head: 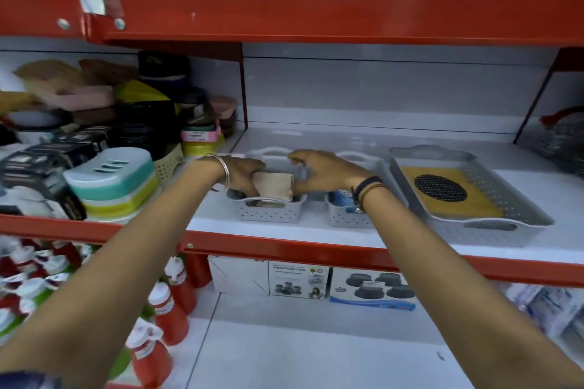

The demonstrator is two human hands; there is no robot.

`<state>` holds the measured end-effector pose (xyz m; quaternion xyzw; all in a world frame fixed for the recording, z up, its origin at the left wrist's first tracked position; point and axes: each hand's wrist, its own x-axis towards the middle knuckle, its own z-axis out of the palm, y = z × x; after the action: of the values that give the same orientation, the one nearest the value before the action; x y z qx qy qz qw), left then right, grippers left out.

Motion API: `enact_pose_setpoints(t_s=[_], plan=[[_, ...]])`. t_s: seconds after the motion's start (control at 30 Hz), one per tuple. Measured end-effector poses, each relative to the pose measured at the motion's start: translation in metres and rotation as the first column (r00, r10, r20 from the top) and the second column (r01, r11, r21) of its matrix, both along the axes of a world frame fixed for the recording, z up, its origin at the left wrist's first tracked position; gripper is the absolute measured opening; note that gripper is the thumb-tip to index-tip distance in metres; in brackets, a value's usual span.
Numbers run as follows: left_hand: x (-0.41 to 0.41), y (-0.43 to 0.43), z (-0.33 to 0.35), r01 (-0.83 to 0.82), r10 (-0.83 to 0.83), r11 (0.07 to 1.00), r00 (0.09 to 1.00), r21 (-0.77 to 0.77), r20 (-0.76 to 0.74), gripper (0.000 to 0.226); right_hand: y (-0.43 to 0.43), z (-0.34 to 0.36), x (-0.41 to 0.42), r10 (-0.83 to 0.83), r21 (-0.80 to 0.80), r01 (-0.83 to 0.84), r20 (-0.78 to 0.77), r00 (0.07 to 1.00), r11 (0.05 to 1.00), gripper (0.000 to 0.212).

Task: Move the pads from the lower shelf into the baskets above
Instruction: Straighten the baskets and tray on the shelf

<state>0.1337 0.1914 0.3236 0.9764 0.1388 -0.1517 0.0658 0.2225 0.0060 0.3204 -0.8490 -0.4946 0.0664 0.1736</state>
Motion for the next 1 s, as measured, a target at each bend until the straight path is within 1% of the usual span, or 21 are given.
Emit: enact_pose_setpoints(t_s=[0.03, 0.07, 0.13, 0.23, 0.33, 0.4, 0.43, 0.5, 0.53, 0.6, 0.7, 0.8, 0.9, 0.97, 1.0], plan=[[-0.001, 0.003, -0.004, 0.018, -0.018, 1.000, 1.000, 0.000, 0.003, 0.064, 0.012, -0.005, 0.000, -0.007, -0.076, 0.008, 0.024, 1.000, 0.997, 0.082], [-0.001, 0.004, -0.005, 0.034, -0.034, 0.999, 0.999, 0.008, 0.012, 0.059, 0.020, -0.009, 0.000, -0.011, -0.145, 0.019, 0.058, 0.998, 0.989, 0.083], [0.001, 0.006, -0.005, 0.045, -0.046, 0.999, 0.999, 0.023, 0.026, 0.068, 0.033, -0.015, 0.001, -0.013, -0.197, 0.035, 0.109, 0.994, 0.980, 0.083], [0.003, 0.005, -0.004, 0.071, -0.071, 0.997, 0.996, 0.009, 0.048, 0.078, 0.036, -0.017, 0.003, -0.037, -0.169, 0.056, 0.117, 0.992, 0.984, 0.077], [0.001, 0.008, -0.004, 0.112, -0.111, 0.994, 0.990, -0.008, 0.082, 0.078, 0.032, -0.017, 0.000, -0.056, -0.126, 0.068, 0.096, 0.994, 0.990, 0.078], [0.000, 0.012, -0.005, 0.109, -0.104, 0.994, 0.982, -0.023, 0.160, 0.079, 0.027, -0.016, -0.003, -0.080, -0.051, 0.085, 0.091, 0.993, 0.995, 0.072], [-0.001, 0.015, -0.006, 0.096, -0.094, 0.995, 0.973, -0.001, 0.209, 0.078, 0.025, -0.015, -0.004, -0.098, -0.012, 0.100, 0.112, 0.989, 0.995, 0.065], [-0.003, 0.016, -0.006, 0.054, -0.081, 0.994, 0.953, 0.097, 0.291, 0.060, 0.023, -0.016, -0.005, -0.135, 0.034, 0.131, 0.196, 0.971, 0.991, 0.051], [-0.004, 0.014, -0.006, 0.031, -0.068, 0.992, 0.951, 0.123, 0.303, 0.050, 0.023, -0.017, -0.007, -0.144, 0.028, 0.141, 0.245, 0.959, 0.990, 0.046], [-0.004, 0.011, -0.006, 0.030, -0.068, 0.990, 0.958, 0.137, 0.277, 0.036, 0.025, -0.021, -0.011, -0.150, -0.012, 0.161, 0.302, 0.941, 0.987, 0.041], [-0.003, 0.010, -0.010, 0.051, -0.089, 0.986, 0.967, 0.161, 0.239, 0.023, 0.029, -0.023, -0.018, -0.154, -0.042, 0.175, 0.313, 0.937, 0.984, 0.038], [-0.008, 0.006, -0.007, 0.038, -0.084, 0.985, 0.956, 0.167, 0.281, 0.026, 0.026, -0.024, -0.018, -0.172, -0.020, 0.184, 0.267, 0.948, 0.983, 0.037], [-0.013, 0.000, 0.000, 0.012, -0.085, 0.983, 0.912, 0.181, 0.400, 0.041, 0.012, -0.014, -0.021, -0.247, 0.109, 0.227, 0.240, 0.939, 0.968, 0.034], [-0.020, -0.010, 0.007, 0.044, -0.082, 0.994, 0.897, 0.097, 0.435, 0.041, -0.005, -0.001, -0.027, -0.351, 0.180, 0.313, 0.246, 0.904, 0.933, 0.030], [-0.025, -0.017, 0.011, 0.084, -0.094, 0.996, 0.906, 0.042, 0.413, 0.038, -0.017, 0.005, -0.032, -0.387, 0.166, 0.354, 0.249, 0.888, 0.920, 0.028]])
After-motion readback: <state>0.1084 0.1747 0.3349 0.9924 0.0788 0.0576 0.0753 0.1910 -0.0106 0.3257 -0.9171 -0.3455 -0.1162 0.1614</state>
